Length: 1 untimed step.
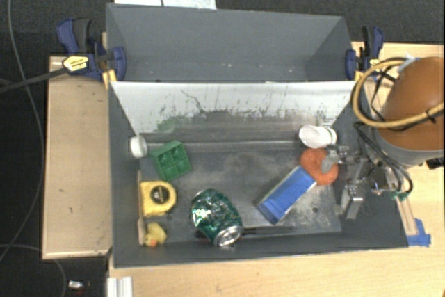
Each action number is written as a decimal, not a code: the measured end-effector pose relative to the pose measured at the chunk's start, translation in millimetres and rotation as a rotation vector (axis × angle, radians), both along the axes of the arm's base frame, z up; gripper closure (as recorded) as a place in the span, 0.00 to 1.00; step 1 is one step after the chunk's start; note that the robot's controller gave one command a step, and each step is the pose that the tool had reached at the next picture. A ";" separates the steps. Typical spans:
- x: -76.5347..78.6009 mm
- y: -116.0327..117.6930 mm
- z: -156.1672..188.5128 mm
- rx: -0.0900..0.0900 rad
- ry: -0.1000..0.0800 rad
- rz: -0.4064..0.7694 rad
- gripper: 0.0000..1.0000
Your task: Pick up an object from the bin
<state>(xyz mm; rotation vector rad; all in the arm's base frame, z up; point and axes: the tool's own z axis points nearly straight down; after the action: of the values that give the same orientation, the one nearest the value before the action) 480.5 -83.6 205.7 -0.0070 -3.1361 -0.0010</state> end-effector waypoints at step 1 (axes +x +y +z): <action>1.6 0.5 4.3 -0.001 -0.008 0.004 0.00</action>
Offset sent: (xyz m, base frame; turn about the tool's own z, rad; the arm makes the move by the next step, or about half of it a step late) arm 0.0816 0.0382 -0.0712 -0.1125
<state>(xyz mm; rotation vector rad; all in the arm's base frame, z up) 482.1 -83.1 210.0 -0.0009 -3.1442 0.0008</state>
